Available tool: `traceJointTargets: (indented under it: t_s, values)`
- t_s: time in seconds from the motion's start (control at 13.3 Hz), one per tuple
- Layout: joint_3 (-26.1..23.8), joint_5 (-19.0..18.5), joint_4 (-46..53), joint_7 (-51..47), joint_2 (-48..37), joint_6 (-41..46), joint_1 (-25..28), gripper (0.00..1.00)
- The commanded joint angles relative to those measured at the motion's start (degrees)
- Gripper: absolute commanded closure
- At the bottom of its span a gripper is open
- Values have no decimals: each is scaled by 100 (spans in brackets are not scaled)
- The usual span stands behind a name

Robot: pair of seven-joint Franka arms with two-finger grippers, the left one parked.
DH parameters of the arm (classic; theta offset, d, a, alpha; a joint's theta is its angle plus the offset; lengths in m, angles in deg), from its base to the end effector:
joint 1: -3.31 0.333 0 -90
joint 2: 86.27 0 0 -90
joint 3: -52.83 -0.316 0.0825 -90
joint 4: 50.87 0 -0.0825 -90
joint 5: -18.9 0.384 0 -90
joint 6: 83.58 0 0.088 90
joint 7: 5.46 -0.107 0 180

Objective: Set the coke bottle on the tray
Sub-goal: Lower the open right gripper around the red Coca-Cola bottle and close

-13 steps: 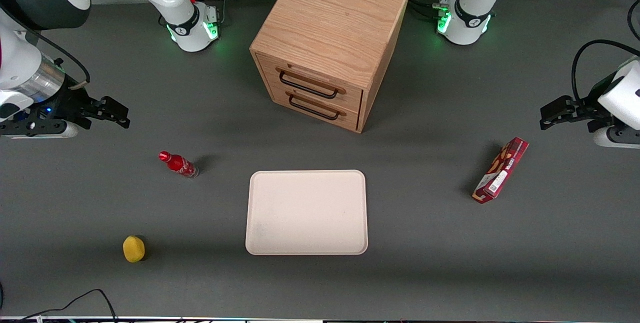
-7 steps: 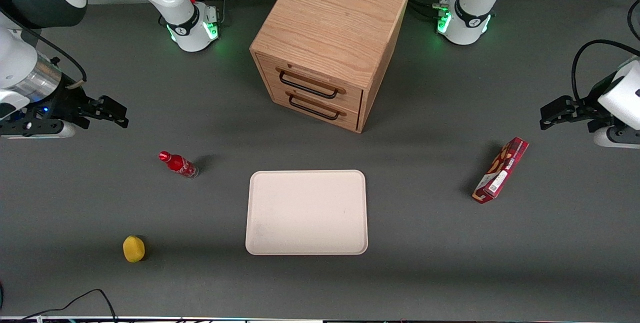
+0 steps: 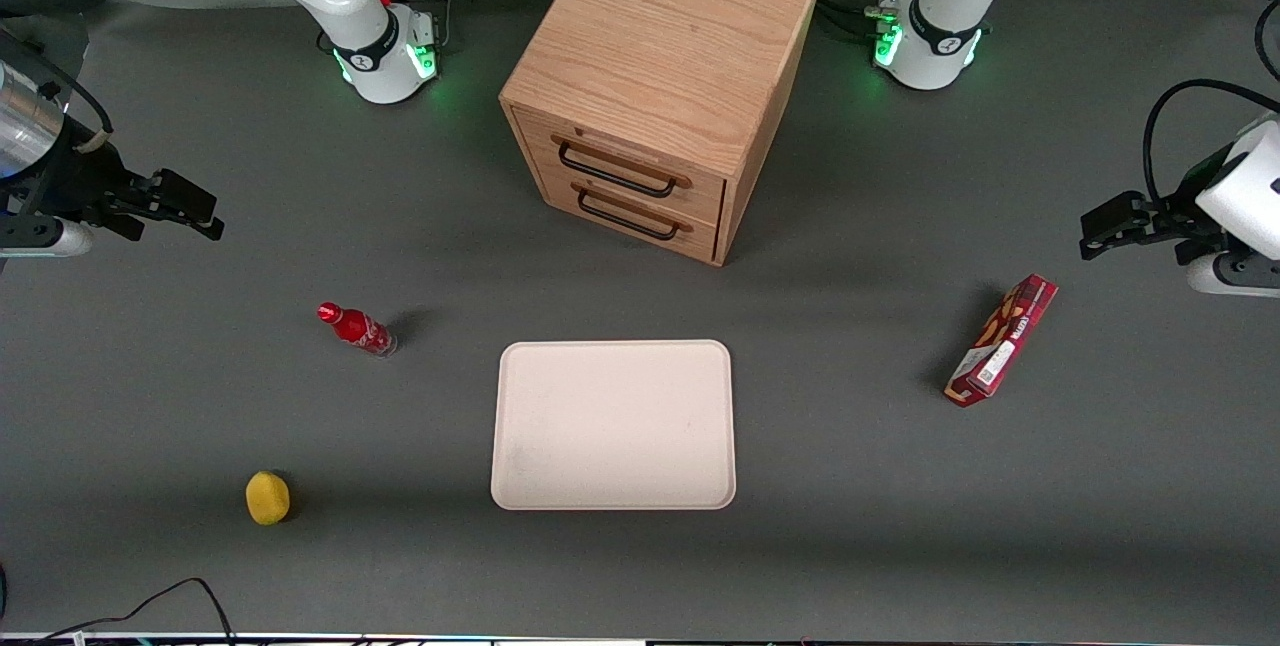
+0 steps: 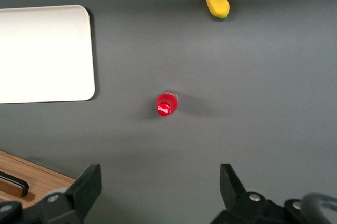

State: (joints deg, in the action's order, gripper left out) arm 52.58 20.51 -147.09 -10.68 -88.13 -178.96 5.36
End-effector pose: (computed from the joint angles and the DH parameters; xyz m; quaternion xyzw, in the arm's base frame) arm 0.5507 0.0249 0.5992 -0.9995 0.0267 -0.0080 0.0145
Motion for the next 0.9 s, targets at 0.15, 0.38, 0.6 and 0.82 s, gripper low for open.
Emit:
traceJointTargets:
  t_s: [0.15, 0.38, 0.6, 0.82]
  values:
    - [-55, 121, -439, 415, 712, -470, -37, 0]
    - [-55, 121, -1011, 600, 994, -1348, -38, 0]
    - [-72, 24, -1634, 601, 1091, -2297, 24, 0]
    - [-98, -195, -2399, 610, 1056, -3238, 24, 1]
